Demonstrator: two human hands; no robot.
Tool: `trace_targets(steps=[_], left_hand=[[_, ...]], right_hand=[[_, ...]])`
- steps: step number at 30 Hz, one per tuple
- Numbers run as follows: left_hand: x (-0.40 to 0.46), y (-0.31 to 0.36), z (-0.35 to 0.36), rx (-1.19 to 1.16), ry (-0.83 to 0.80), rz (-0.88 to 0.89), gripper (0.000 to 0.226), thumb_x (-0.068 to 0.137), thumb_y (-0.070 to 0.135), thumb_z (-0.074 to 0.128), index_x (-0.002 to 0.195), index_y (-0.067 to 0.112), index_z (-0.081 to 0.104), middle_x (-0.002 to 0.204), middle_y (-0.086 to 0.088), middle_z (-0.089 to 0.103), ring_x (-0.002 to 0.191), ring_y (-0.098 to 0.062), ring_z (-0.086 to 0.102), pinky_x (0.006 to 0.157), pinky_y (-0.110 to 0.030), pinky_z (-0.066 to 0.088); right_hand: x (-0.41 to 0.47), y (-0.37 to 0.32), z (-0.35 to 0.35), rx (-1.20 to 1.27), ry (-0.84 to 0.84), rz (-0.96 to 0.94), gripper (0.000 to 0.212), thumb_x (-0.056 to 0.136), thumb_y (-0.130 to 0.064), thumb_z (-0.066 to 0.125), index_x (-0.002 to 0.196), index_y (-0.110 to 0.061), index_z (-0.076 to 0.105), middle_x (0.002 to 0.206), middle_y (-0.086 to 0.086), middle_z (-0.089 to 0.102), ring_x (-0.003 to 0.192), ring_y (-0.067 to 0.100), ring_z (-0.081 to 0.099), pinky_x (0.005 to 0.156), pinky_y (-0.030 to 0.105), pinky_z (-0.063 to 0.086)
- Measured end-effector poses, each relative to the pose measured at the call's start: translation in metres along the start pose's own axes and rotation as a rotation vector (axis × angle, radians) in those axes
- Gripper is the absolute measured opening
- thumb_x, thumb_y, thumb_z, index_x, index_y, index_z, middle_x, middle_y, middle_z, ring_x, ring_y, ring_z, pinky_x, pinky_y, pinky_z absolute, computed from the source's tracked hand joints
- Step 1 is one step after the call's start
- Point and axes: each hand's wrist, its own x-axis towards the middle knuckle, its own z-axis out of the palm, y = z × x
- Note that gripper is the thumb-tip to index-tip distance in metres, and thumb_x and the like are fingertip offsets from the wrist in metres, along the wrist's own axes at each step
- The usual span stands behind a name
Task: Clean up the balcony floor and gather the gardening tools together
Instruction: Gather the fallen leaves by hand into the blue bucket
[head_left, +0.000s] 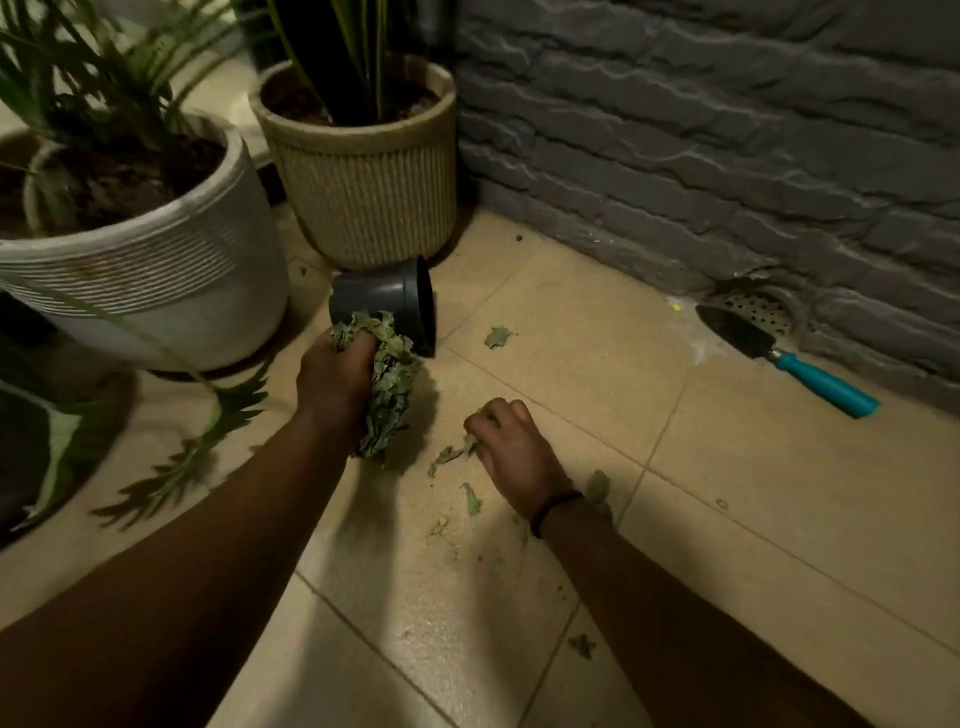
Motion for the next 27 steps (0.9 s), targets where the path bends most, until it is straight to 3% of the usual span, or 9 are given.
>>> trace_targets(steps=[2,5,7,11,14,17,21,24,27], left_hand=[[-0.001,0.007,-0.006,-0.012,-0.015,0.003,0.041,0.069,0.054,0.055,0.093,0.026,0.072,0.095,-0.002,0.074,0.095,-0.028,0.069,0.093,-0.055,0.054],[-0.017,0.022,-0.014,-0.094,-0.039,-0.029,0.029,0.085,0.043,0.056,0.099,0.022,0.070,0.098,-0.005,0.074,0.095,-0.027,0.070,0.094,-0.053,0.054],[-0.027,0.028,-0.015,-0.234,-0.053,-0.110,0.023,0.091,0.035,0.058,0.104,0.020,0.068,0.102,-0.009,0.074,0.097,-0.029,0.071,0.095,-0.052,0.054],[-0.043,0.044,-0.007,-0.449,-0.072,-0.199,0.018,0.098,0.028,0.055,0.106,0.016,0.065,0.106,-0.012,0.074,0.097,-0.030,0.072,0.094,-0.049,0.056],[-0.053,0.058,0.003,-0.534,-0.049,-0.231,0.024,0.098,0.031,0.051,0.109,0.015,0.066,0.101,-0.011,0.075,0.092,-0.030,0.073,0.086,-0.048,0.059],[-0.062,0.068,0.006,-0.586,-0.078,-0.189,0.035,0.098,0.031,0.044,0.116,0.013,0.068,0.108,-0.012,0.074,0.096,-0.032,0.073,0.086,-0.050,0.059],[-0.072,0.087,-0.003,-0.605,-0.162,-0.141,0.030,0.103,0.024,0.043,0.115,0.009,0.066,0.109,-0.014,0.073,0.093,-0.031,0.073,0.082,-0.044,0.061],[-0.074,0.093,-0.010,-0.615,-0.182,0.015,0.028,0.099,0.019,0.048,0.116,0.026,0.069,0.119,-0.015,0.069,0.104,-0.032,0.070,0.091,-0.052,0.057],[-0.078,0.101,-0.018,-0.593,-0.155,0.084,0.041,0.100,0.009,0.044,0.110,0.042,0.066,0.117,-0.008,0.070,0.102,-0.022,0.071,0.086,-0.038,0.059]], right_hand=[[0.000,-0.006,-0.004,0.092,0.036,0.199,0.025,0.088,-0.001,0.061,0.110,-0.012,0.064,0.108,0.010,0.060,0.097,0.027,0.055,0.080,0.037,0.052],[0.009,-0.028,-0.031,0.860,0.200,0.935,0.016,0.097,-0.018,0.056,0.110,-0.017,0.066,0.111,0.006,0.065,0.100,0.025,0.061,0.085,0.035,0.052],[0.020,-0.036,-0.048,1.295,0.292,1.169,0.020,0.097,-0.025,0.059,0.113,-0.015,0.065,0.111,0.004,0.067,0.098,0.022,0.063,0.088,0.032,0.050],[0.045,-0.076,-0.089,1.789,0.396,1.080,0.039,0.095,-0.027,0.061,0.132,-0.015,0.057,0.108,0.000,0.062,0.081,0.010,0.056,0.056,0.023,0.052],[0.059,-0.119,-0.113,1.875,0.571,0.960,0.048,0.090,-0.034,0.066,0.134,-0.020,0.053,0.120,0.003,0.059,0.101,0.020,0.059,0.084,0.042,0.055],[0.062,-0.158,-0.124,1.686,0.666,0.805,0.034,0.094,-0.035,0.060,0.123,-0.017,0.059,0.121,0.008,0.066,0.111,0.023,0.065,0.098,0.047,0.051],[0.065,-0.181,-0.135,1.278,0.569,0.657,0.066,0.081,-0.063,0.060,0.136,-0.026,0.053,0.133,-0.003,0.061,0.120,0.014,0.058,0.102,0.043,0.049],[0.068,-0.187,-0.142,1.269,0.645,0.586,0.035,0.095,-0.038,0.059,0.128,-0.027,0.061,0.121,-0.008,0.067,0.111,0.008,0.063,0.099,0.040,0.052],[0.070,-0.194,-0.148,1.282,0.703,0.480,0.034,0.100,-0.020,0.052,0.126,-0.040,0.061,0.132,-0.016,0.061,0.120,0.001,0.057,0.103,0.032,0.048]])
